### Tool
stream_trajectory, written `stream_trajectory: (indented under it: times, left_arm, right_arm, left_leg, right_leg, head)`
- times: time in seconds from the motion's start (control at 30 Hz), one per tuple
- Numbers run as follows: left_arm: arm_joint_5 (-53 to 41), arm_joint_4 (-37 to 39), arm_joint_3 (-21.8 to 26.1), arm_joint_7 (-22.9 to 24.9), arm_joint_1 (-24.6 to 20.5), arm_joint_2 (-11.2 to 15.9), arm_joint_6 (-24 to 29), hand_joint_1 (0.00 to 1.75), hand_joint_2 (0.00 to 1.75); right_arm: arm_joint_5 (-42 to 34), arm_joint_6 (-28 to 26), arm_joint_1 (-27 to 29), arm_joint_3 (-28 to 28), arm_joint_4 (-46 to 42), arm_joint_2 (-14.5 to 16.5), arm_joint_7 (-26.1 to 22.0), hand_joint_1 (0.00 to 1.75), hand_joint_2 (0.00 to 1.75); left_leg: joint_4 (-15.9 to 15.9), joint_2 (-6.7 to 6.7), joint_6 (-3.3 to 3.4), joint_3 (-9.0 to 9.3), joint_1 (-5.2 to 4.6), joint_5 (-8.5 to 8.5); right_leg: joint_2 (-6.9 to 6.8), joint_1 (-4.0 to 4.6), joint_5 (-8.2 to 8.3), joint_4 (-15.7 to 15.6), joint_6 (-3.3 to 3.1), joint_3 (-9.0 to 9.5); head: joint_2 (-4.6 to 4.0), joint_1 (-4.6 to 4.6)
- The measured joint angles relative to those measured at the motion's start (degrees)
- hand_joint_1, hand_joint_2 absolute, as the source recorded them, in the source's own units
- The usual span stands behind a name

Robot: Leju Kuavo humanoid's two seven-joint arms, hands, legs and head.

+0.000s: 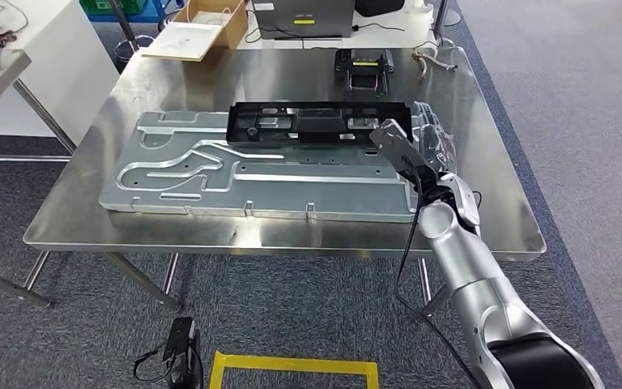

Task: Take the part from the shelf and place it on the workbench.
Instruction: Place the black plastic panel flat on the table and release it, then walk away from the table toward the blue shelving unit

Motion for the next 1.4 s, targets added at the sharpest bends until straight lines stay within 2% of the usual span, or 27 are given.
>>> stream_trajectory:
  times: [0.03,0.1,0.17,0.23,0.3,0.37,0.4,0.5,0.53,0.57,0.6,0.67,0.7,0.77,0.8,0.87,0.9,0.93,1.0,1.03,1.07,1.13,1.17,1.2,1.27,1.33,1.4]
  left_arm:
    - [0.2,0.0,0.0,-0.3,0.1,0.0,0.1,0.00,0.00]
    - [0.5,0.0,0.1,-0.8,0.4,0.0,0.3,0.00,0.00]
    - [0.9,0.0,0.1,-1.3,0.5,0.0,0.5,0.00,0.00]
    - [1.3,0.0,0.1,-1.8,0.5,0.0,0.5,0.00,0.00]
    - [1.8,0.0,0.4,-2.5,0.7,-0.1,0.6,0.00,0.00]
    - [2.6,0.0,0.9,-3.3,1.1,-0.3,0.7,0.00,0.00]
    - [3.1,0.0,1.2,-3.7,1.3,-0.4,0.7,0.00,0.00]
    - [4.3,0.0,2.0,-4.6,2.1,-0.5,0.8,0.00,0.00]
    - [4.6,0.0,2.2,-4.8,2.4,-0.4,0.8,0.00,0.00]
    - [4.9,0.0,2.5,-5.0,2.7,-0.4,0.8,0.00,0.00]
    - [5.2,0.0,2.8,-5.2,2.9,-0.4,0.8,0.00,0.00]
    - [5.7,0.0,3.3,-5.6,3.1,-0.4,0.8,0.00,0.00]
    - [5.9,0.0,3.6,-5.8,3.2,-0.4,0.8,0.00,0.00]
    - [6.5,0.0,4.1,-6.2,3.2,-0.4,0.9,0.00,0.00]
    - [6.8,0.0,4.4,-6.3,3.3,-0.4,1.0,0.00,0.00]
    - [7.2,0.0,5.0,-6.6,3.5,-0.4,1.1,0.00,0.00]
    - [7.3,0.0,5.2,-6.7,3.7,-0.4,1.2,0.00,0.00]
    - [7.5,0.0,5.5,-6.8,3.9,-0.4,1.2,0.00,0.00]
    - [7.9,0.0,5.8,-7.0,4.3,-0.4,1.3,0.00,0.00]
    - [8.2,0.0,6.0,-7.3,4.3,-0.4,1.4,0.00,0.00]
    - [8.5,0.0,6.1,-7.5,4.4,-0.4,1.4,0.00,0.00]
    - [9.0,0.0,6.7,-8.0,4.5,-0.4,1.4,0.00,0.00]
    - [9.2,0.0,6.9,-8.3,4.6,-0.4,1.4,0.00,0.00]
    - [9.4,-0.1,7.1,-8.6,4.6,-0.4,1.4,0.00,0.00]
    - [9.9,-0.1,7.4,-9.1,4.4,-0.4,1.2,0.00,0.00]
    - [10.2,-0.2,8.0,-9.6,4.6,-0.3,0.9,0.00,0.00]
    - [10.6,-0.2,8.6,-10.0,5.0,-0.3,0.7,0.00,0.00]
  right_arm:
    - [0.2,-1.5,1.8,0.1,-1.5,0.0,-0.7,0.00,0.00]
    - [0.7,-4.4,6.0,0.3,-5.2,0.0,-2.1,0.00,0.00]
    - [1.0,-6.8,10.1,0.4,-9.0,0.0,-3.2,0.00,0.00]
    - [1.0,-8.8,13.9,0.4,-13.1,0.1,-4.5,0.00,0.00]
    - [1.2,-10.1,18.1,0.4,-17.3,0.2,-5.9,0.00,0.00]
    - [2.2,-11.0,23.2,0.4,-21.8,0.5,-7.5,0.00,0.00]
    - [3.1,-11.5,26.2,0.3,-24.1,0.7,-8.3,0.00,0.00]
    - [5.3,-13.2,35.3,0.2,-30.2,1.7,-10.7,0.00,0.00]
    - [5.8,-13.8,37.8,0.1,-31.7,2.1,-11.4,0.00,0.00]
    - [6.2,-14.6,40.1,-0.1,-33.1,2.5,-12.0,0.00,0.00]
    - [6.6,-15.3,42.0,-0.3,-34.2,2.9,-12.6,0.00,0.00]
    - [7.3,-16.8,45.2,-1.3,-36.3,3.5,-13.6,0.00,0.00]
    - [7.5,-17.4,46.5,-1.8,-37.2,3.9,-14.0,0.00,0.00]
    - [7.5,-18.8,48.8,-3.3,-38.9,5.1,-15.5,0.00,0.00]
    - [7.1,-19.2,49.9,-4.4,-39.4,5.9,-16.6,0.00,0.00]
    - [5.5,-19.2,52.0,-7.0,-39.7,7.3,-18.5,0.00,0.00]
    - [4.9,-19.1,52.8,-8.3,-39.7,7.9,-19.2,0.00,0.00]
    - [4.5,-18.9,53.5,-9.6,-39.7,8.5,-19.6,0.00,0.00]
    - [3.9,-18.5,54.5,-11.5,-39.7,9.6,-20.4,0.00,0.00]
    - [3.3,-18.1,54.9,-12.4,-39.6,10.1,-21.0,0.00,0.00]
    - [2.3,-17.4,55.3,-13.5,-39.3,10.7,-21.9,0.00,0.00]
    - [-0.8,-15.6,55.8,-16.3,-38.1,12.0,-24.3,0.00,0.00]
    - [-2.6,-14.8,55.8,-18.1,-37.2,12.7,-25.6,0.00,0.00]
    - [-4.1,-14.2,55.8,-19.8,-36.2,13.2,-26.7,0.00,0.00]
    - [-6.0,-13.7,55.4,-23.5,-33.5,14.1,-28.0,0.00,0.00]
    - [-8.0,-12.3,54.5,-27.3,-29.4,14.7,-29.4,0.00,0.00]
    - [-10.0,-10.2,52.6,-32.3,-23.3,14.8,-31.4,0.00,0.00]
  left_leg:
    - [3.0,0.00,-0.09,0.02,0.01,-1.19]
    - [4.7,-0.02,-0.05,2.29,0.00,0.13]
    - [-0.5,-0.21,0.45,7.70,-0.06,1.98]
    - [-8.2,-0.57,1.18,13.43,-0.38,0.58]
    - [-12.0,-0.79,1.83,15.66,-0.83,-0.51]
    - [-12.9,-0.68,2.68,15.26,-0.62,1.00]
    - [-13.3,-0.61,3.23,14.83,-0.48,1.97]
    - [-13.7,-0.47,4.11,12.44,-0.48,4.43]
    - [-13.6,-0.38,4.09,11.43,-0.55,5.11]
    - [-13.4,-0.28,4.06,10.34,-0.61,5.77]
    - [-13.2,-0.19,3.97,9.31,-0.64,6.36]
    - [-12.5,-0.10,3.59,7.33,-0.63,7.39]
    - [-12.0,-0.10,3.36,6.58,-0.71,7.74]
    - [-11.2,0.04,2.72,5.59,-0.84,8.52]
    - [-11.1,0.11,2.37,5.35,-0.86,9.03]
    - [-11.2,0.11,1.67,4.92,-0.71,9.88]
    - [-10.6,0.03,1.30,4.45,-0.63,8.85]
    - [-9.0,-0.04,0.96,3.76,-0.52,6.52]
    - [-3.0,-0.10,0.34,2.29,-0.26,-0.14]
    - [0.6,-0.10,0.15,1.92,-0.18,-2.32]
    - [3.4,-0.10,0.02,2.06,-0.14,-2.75]
    - [4.7,-0.10,-0.09,4.49,-0.08,0.18]
    - [2.5,-0.14,-0.09,7.22,-0.05,1.74]
    - [-1.3,-0.21,-0.01,10.60,-0.07,1.80]
    - [-9.7,-0.41,0.69,16.62,-0.28,-0.73]
    - [-13.3,-0.43,1.91,18.19,-0.61,-2.08]
    - [-13.4,-0.10,3.17,17.17,-0.66,-0.75]
  right_leg:
    - [-0.01,0.08,0.66,0.0,0.00,-0.82]
    - [-0.04,0.18,1.94,0.1,0.15,-2.48]
    - [-0.03,0.17,3.14,0.2,0.46,-3.89]
    - [-0.05,0.15,4.22,0.2,1.05,-4.51]
    - [-0.14,0.01,5.30,-0.4,1.87,-4.26]
    - [-0.11,-0.09,5.50,-1.0,2.59,-4.21]
    - [0.00,-0.07,4.04,-0.4,2.81,-4.52]
    - [0.31,-0.05,-5.03,7.8,3.16,-6.36]
    - [0.33,-0.06,-6.77,11.4,3.31,-6.81]
    - [0.33,-0.09,-7.01,14.1,3.46,-6.75]
    - [0.32,-0.12,-5.97,15.2,3.57,-6.02]
    - [0.26,-0.17,-3.51,11.9,3.52,-1.50]
    - [0.20,-0.08,-3.53,8.2,3.38,1.99]
    - [0.15,0.19,-5.72,0.7,2.73,7.71]
    - [0.18,0.41,-6.40,-1.2,2.38,8.82]
    - [0.07,0.40,-5.91,-2.0,1.57,8.34]
    - [-0.06,0.29,-5.18,-2.1,1.10,7.66]
    - [-0.18,0.13,-4.34,-2.2,0.68,6.76]
    - [-0.26,0.11,-2.64,-2.2,0.19,4.69]
    - [-0.29,0.14,-1.84,-2.1,0.19,3.66]
    - [-0.34,0.15,-1.05,-2.0,0.28,2.58]
    - [-0.45,0.08,0.44,-1.7,0.61,0.34]
    - [-0.47,0.02,1.12,-1.4,0.84,-0.70]
    - [-0.47,0.00,1.69,-1.1,1.14,-1.52]
    - [-0.48,0.07,2.79,-0.7,1.87,-2.42]
    - [-0.53,0.10,4.17,-1.1,2.70,-2.56]
    - [-0.39,-0.07,4.31,-1.4,3.40,-2.94]
  head:
    - [0.00,0.00]
    - [0.00,-0.01]
    - [0.00,-0.01]
    - [0.00,-0.02]
    - [0.00,-0.02]
    - [0.00,-0.01]
    - [0.00,0.00]
    - [0.00,0.00]
    - [0.00,-0.01]
    - [0.00,-0.01]
    - [0.00,-0.01]
    - [0.00,-0.01]
    - [0.00,-0.01]
    - [0.00,-0.02]
    - [0.00,-0.02]
    - [0.00,-0.01]
    - [0.00,-0.01]
    - [0.00,-0.02]
    - [0.00,-0.03]
    - [0.00,-0.02]
    - [0.00,-0.02]
    - [0.00,-0.01]
    - [0.00,-0.02]
    - [0.00,-0.02]
    - [0.00,-0.02]
    - [0.00,0.00]
    - [0.00,-0.01]
